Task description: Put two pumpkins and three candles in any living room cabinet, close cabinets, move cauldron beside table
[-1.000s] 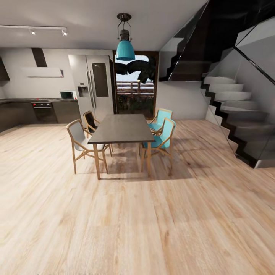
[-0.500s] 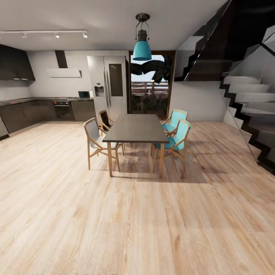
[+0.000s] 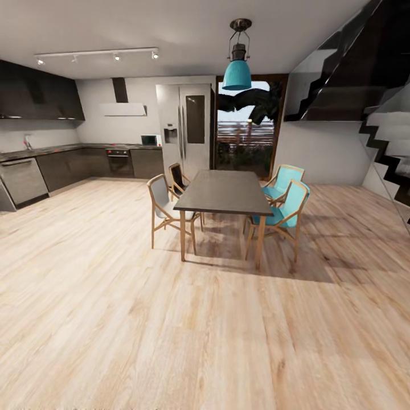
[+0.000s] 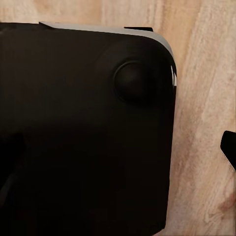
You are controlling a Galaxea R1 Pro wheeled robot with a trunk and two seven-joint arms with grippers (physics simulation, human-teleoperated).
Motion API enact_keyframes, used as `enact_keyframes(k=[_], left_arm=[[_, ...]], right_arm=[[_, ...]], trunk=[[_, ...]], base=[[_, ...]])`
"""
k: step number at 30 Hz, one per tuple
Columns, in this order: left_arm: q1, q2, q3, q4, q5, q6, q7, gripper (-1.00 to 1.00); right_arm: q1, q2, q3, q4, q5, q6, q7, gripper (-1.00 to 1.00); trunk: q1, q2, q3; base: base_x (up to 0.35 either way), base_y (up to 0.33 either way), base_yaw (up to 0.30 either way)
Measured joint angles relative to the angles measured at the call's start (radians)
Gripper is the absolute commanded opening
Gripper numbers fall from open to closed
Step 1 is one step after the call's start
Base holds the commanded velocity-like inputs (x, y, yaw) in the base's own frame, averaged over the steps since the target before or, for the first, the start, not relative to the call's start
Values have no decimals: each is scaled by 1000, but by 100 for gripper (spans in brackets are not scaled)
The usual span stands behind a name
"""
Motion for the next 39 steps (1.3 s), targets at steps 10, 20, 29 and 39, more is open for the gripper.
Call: enact_keyframes(k=[10,20,29,39], left_arm=[[0,0,0,0,0,0,0,100],[0,0,0,0,0,0,0,100],[0,0,0,-1,0,0,0,100],[0,0,0,0,0,0,0,100]], right_arm=[[0,0,0,0,0,0,0,100],[0,0,0,0,0,0,0,100],[0,0,0,0,0,0,0,100],[0,0,0,0,0,0,-1,100]], trunk=[[0,0,0],[0,0,0],[0,0,0],[0,0,0]], base=[[0,0,241],[0,0,241],[0,0,241],[0,0,241]])
